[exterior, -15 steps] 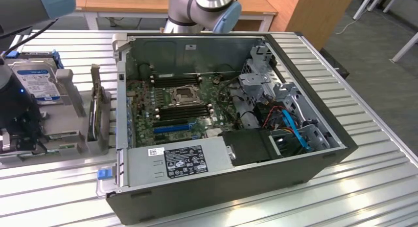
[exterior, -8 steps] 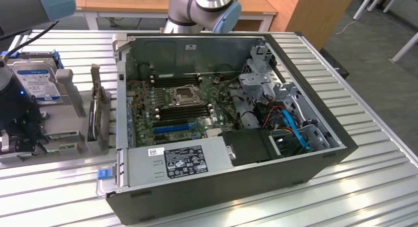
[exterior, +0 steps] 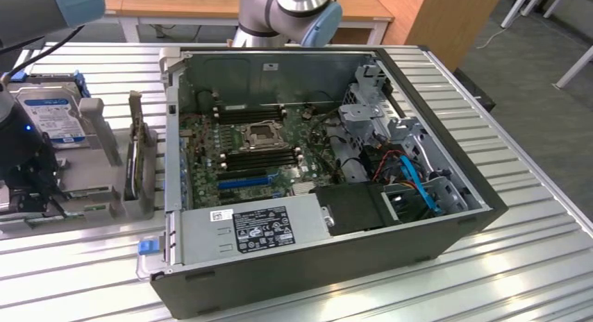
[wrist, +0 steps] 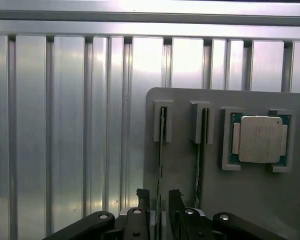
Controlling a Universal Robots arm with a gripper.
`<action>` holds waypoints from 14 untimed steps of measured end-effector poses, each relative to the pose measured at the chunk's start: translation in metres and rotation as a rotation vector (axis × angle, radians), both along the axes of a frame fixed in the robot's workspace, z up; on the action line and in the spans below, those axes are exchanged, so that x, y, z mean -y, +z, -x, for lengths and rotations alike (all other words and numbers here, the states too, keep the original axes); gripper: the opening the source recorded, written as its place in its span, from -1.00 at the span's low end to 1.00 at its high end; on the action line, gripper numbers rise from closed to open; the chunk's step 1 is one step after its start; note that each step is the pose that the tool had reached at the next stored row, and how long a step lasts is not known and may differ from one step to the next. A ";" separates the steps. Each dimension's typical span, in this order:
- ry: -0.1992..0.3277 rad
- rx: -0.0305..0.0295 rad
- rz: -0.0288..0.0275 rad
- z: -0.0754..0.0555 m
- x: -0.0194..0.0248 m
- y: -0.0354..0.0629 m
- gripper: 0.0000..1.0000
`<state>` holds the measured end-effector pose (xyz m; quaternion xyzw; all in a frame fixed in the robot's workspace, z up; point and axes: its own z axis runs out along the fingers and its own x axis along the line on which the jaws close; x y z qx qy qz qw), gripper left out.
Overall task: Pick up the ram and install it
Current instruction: 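Pick up the ram and move it above insertion slot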
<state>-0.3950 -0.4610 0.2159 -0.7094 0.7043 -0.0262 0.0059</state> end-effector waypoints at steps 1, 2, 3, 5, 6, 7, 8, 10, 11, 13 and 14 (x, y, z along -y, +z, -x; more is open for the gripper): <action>0.000 -0.0001 0.0000 0.000 0.0000 0.0000 -0.40; 0.000 -0.0008 0.0002 0.000 0.0000 0.0000 -0.40; 0.000 -0.0112 -0.0002 0.000 0.0000 0.0000 -0.40; 0.000 -0.0480 -0.0019 0.000 0.0000 -0.0001 -0.40; 0.000 -0.0661 -0.0026 0.000 0.0000 -0.0001 -0.40; 0.000 -0.0764 -0.0036 -0.001 0.0000 0.0000 -0.40; 0.000 -0.0782 -0.0037 -0.001 0.0000 0.0001 -0.40; 0.000 -0.0784 -0.0038 -0.001 0.0000 -0.0001 -0.40; 0.000 -0.0781 -0.0040 -0.001 -0.0001 -0.0009 -0.40; 0.000 -0.0779 -0.0039 -0.001 0.0000 -0.0044 -0.40; 0.000 -0.0780 -0.0039 -0.001 0.0000 -0.0061 -0.40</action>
